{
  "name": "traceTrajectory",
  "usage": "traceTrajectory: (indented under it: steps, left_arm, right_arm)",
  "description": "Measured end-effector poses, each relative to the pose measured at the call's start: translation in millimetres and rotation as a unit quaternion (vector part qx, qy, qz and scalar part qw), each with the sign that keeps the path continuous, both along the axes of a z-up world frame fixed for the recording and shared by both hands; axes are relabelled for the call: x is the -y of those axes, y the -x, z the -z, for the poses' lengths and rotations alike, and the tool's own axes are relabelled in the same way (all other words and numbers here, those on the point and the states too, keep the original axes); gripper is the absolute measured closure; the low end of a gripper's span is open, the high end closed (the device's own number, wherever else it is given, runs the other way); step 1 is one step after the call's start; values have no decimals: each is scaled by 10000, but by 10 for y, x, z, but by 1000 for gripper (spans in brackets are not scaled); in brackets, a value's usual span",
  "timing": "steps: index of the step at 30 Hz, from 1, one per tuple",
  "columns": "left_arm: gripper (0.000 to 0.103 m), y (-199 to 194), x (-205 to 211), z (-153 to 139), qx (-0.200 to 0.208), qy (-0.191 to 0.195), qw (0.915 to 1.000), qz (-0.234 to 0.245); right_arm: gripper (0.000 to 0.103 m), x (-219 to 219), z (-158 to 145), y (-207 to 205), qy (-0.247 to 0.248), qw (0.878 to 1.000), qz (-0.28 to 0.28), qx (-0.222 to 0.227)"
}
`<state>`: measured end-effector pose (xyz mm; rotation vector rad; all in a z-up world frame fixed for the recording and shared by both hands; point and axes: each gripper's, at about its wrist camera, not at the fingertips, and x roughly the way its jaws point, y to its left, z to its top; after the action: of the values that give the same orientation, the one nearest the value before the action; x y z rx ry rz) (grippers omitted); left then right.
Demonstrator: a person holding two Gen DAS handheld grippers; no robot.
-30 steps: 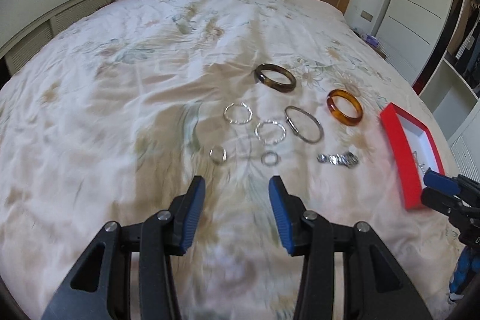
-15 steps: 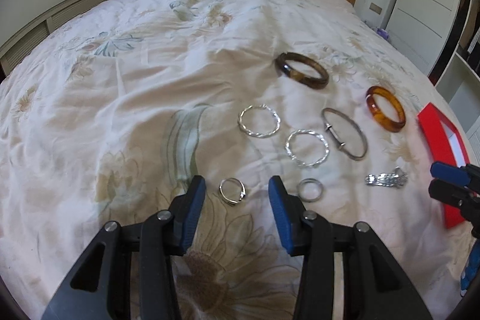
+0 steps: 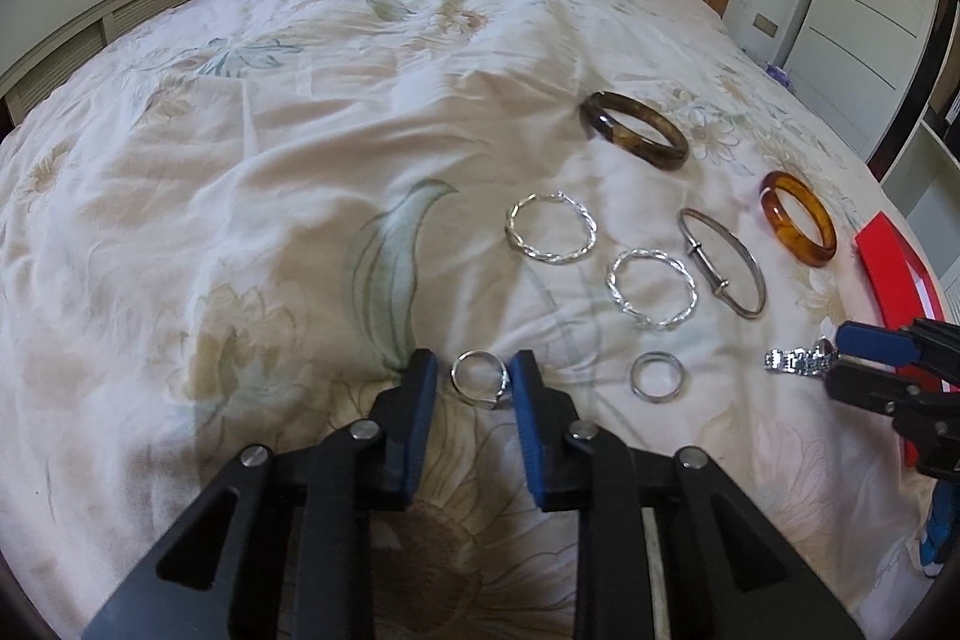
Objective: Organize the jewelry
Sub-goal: 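Grasp the small silver ring with the left tool while the right tool grasps the silver watch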
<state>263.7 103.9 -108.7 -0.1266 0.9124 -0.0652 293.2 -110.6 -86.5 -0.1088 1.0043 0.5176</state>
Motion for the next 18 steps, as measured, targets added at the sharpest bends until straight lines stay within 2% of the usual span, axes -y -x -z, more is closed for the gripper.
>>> traceTrajectory:
  steps: [6,11,14,17,18]
  left_arm:
    - [81,-1,-36,14,28,115,9999,-13]
    - [85,-9,-70,27,31,218,9998,-25]
    - [85,-8,-66,26,45,218,9998,-15]
    - [85,3,-60,11,85,207,9997,28]
    - [85,12,-53,-1,102,199,9997,46]
  right_arm:
    - [58,-105,51,-130,632,9972,-296,-260]
    - [58,-157,95,-182,836,9948,-462,-355]
    - [70,-174,140,-172,755,9951,-473,-422]
    - [71,-164,155,-134,636,9962,-413,-423]
    - [76,-143,148,-116,534,9969,-373,-446]
